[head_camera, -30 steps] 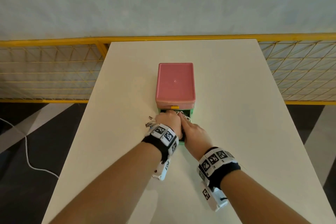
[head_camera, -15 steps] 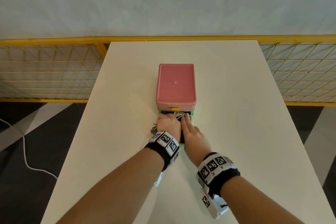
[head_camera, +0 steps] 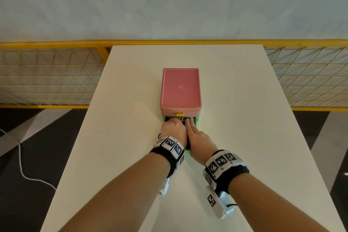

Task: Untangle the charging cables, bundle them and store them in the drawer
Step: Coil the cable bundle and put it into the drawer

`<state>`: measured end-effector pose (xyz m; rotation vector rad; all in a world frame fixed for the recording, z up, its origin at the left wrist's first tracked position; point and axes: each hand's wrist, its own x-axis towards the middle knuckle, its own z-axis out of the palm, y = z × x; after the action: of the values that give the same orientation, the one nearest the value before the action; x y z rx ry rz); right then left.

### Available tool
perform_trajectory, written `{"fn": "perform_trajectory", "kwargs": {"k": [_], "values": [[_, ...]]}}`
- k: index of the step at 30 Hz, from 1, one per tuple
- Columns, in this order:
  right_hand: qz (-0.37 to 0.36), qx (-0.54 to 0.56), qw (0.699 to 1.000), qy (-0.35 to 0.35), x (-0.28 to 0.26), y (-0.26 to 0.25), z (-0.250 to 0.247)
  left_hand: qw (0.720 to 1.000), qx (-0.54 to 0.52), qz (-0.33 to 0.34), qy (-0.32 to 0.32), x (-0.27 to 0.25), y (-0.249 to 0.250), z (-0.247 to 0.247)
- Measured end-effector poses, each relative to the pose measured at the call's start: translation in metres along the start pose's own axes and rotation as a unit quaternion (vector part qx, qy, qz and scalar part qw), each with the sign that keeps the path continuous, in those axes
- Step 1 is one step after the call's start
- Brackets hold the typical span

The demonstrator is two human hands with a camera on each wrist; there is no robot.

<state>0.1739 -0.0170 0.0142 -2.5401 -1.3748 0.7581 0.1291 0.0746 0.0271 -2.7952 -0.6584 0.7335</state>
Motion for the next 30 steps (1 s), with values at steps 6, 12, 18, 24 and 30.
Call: {"fn": "perform_trajectory", "kwargs": {"k": [6,12,18,24,30], "values": [[0.012,-0.039,0.999,0.002,0.005,-0.005,0.004,0.994,-0.103,0.005,0.047,-0.003,-0.017,0.004],[0.009,0.005,0.999,0.032,-0.007,-0.001,0.006,0.999,-0.034,-0.012,0.037,0.004,0.01,0.008],[0.003,-0.024,1.0,0.019,-0.003,-0.002,0.007,0.951,-0.308,-0.007,-0.013,0.003,-0.021,0.008],[-0.001,-0.009,0.999,0.045,-0.006,-0.003,0.009,0.975,-0.214,-0.058,0.0,0.011,0.003,0.034],[-0.008,-0.011,0.997,0.073,-0.014,-0.004,0.013,0.942,-0.33,-0.038,-0.046,-0.003,0.004,0.026]]}}
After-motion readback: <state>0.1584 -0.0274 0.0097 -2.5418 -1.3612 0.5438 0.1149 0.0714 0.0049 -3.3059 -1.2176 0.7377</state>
